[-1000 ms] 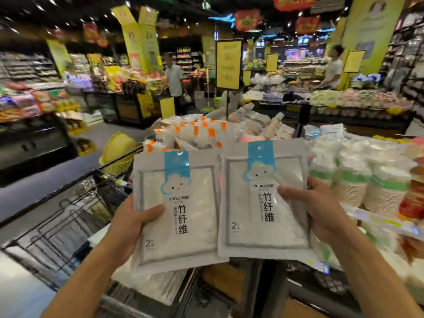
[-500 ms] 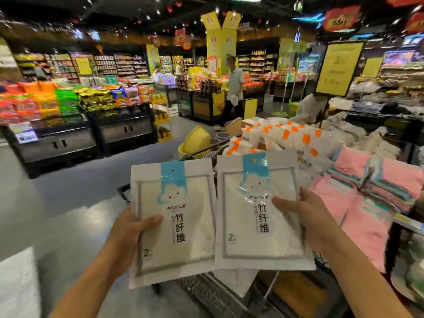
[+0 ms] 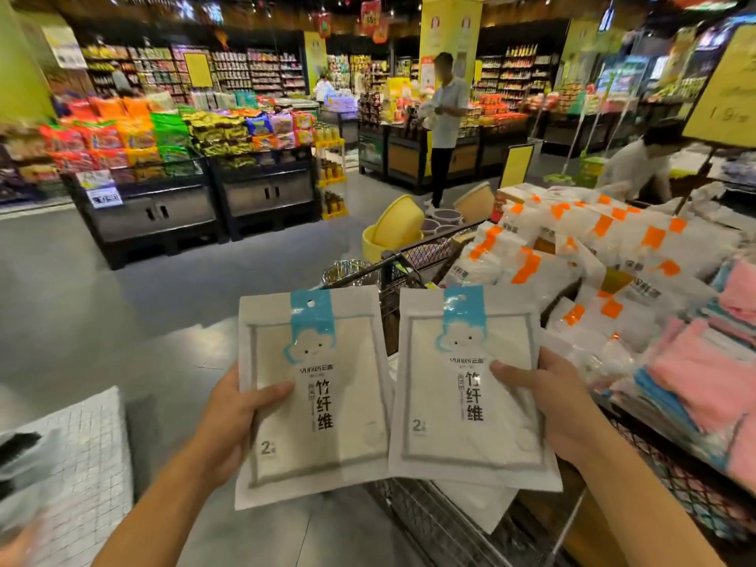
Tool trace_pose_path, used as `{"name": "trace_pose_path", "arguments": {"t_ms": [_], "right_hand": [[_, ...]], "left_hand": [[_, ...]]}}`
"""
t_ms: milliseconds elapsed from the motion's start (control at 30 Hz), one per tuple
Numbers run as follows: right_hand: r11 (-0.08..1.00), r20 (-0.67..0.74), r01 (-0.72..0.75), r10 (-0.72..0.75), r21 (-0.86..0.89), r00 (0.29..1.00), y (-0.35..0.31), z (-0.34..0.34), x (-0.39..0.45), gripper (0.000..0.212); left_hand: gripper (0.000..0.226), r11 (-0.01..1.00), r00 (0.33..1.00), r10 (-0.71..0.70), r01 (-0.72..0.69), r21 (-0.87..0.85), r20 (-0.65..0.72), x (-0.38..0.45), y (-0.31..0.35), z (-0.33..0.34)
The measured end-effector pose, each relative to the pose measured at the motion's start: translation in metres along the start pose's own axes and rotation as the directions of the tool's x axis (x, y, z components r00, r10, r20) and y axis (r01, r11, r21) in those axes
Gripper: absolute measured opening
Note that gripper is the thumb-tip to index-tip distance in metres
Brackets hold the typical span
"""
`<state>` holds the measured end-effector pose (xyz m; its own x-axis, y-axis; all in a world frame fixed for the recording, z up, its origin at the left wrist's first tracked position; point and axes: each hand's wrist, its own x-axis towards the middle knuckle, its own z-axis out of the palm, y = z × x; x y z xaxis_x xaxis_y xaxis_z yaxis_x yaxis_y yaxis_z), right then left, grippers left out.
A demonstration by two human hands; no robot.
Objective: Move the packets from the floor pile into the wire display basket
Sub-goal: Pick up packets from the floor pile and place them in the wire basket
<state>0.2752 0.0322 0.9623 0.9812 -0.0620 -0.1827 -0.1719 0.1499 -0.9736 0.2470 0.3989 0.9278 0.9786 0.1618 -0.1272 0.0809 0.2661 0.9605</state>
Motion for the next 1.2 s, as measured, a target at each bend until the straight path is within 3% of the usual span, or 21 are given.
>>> {"name": "trace_pose_path", "arguments": {"t_ms": [167,367,467,633,800,1067,1200], "right_hand": [[0.998,0.027,-0.052,0.051,0.038,0.998,0.012,0.013,0.060,0.035],[0.994,-0.014,-0.069,0.071,0.080,0.997,0.015,0.014,0.140,0.031],[0.990,-0.085,-0.076,0.086,0.115,0.993,0.018,0.001,0.179,0.031],[0.981,-0.239,-0.125,0.158,0.151,0.958,0.038,-0.026,0.224,0.029],[0.963,-0.408,-0.186,0.252,0.194,0.878,0.080,-0.053,0.253,0.029],[0.914,-0.635,-0.324,0.402,0.243,0.660,0.155,-0.052,0.282,0.032],[0.863,-0.683,-0.425,0.486,0.275,0.546,0.186,-0.039,0.302,0.031]], "left_hand": [[0.090,0.998,0.998,-0.058,0.057,0.027,0.015,0.054,-0.003,0.003],[0.074,0.993,0.997,-0.072,0.069,0.097,0.025,0.147,0.003,0.030],[0.055,0.990,0.994,-0.096,0.090,0.108,0.054,0.193,-0.001,0.049],[0.050,0.971,0.975,-0.203,0.190,0.144,0.085,0.266,-0.029,0.075],[0.039,0.925,0.926,-0.346,0.310,0.220,0.149,0.340,-0.077,0.102],[0.061,0.801,0.754,-0.571,0.423,0.424,0.326,0.460,-0.161,0.134],[0.039,0.722,0.702,-0.638,0.404,0.561,0.316,0.507,-0.206,0.144]]}}
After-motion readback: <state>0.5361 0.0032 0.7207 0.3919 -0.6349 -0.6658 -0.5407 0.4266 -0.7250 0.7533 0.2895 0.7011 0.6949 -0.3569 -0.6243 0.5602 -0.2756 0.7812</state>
